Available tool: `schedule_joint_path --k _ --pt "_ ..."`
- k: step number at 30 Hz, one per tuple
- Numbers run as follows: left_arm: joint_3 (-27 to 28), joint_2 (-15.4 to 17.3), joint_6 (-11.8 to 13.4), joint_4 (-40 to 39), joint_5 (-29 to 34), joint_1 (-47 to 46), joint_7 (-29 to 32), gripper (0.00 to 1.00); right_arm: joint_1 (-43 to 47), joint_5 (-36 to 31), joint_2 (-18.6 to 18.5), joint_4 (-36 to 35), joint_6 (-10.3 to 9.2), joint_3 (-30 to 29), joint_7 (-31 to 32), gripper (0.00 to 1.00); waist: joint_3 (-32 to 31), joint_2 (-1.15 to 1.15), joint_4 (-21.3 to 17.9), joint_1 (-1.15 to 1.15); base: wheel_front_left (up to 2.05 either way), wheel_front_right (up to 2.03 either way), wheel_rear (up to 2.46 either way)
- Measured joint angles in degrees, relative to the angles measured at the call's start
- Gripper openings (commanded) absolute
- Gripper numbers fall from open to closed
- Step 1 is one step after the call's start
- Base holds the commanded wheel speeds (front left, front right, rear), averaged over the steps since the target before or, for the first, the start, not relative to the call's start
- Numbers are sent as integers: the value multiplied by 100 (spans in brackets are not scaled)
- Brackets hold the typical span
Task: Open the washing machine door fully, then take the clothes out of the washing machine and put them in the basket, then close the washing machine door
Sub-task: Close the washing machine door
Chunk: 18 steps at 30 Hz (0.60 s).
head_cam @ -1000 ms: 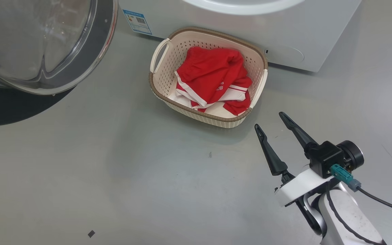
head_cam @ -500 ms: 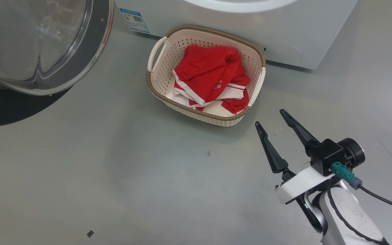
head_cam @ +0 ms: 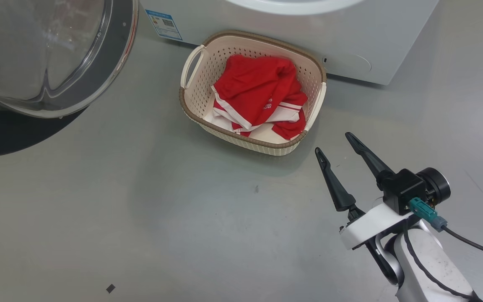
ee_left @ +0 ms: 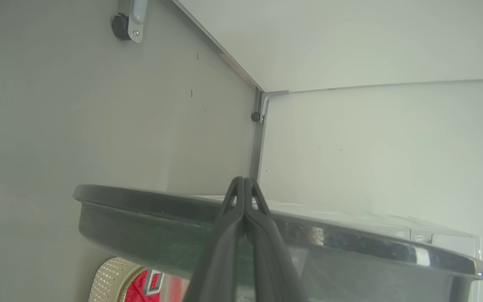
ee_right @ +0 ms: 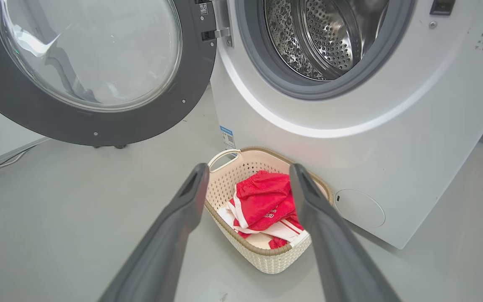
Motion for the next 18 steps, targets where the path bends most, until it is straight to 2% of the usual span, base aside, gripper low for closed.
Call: schedule_joint_path --k 18 --pt "-183 189 0 392 2 -170 493 0 -3 3 -3 43 0 -19 -14 100 -44 0 -13 0 0 0 0"
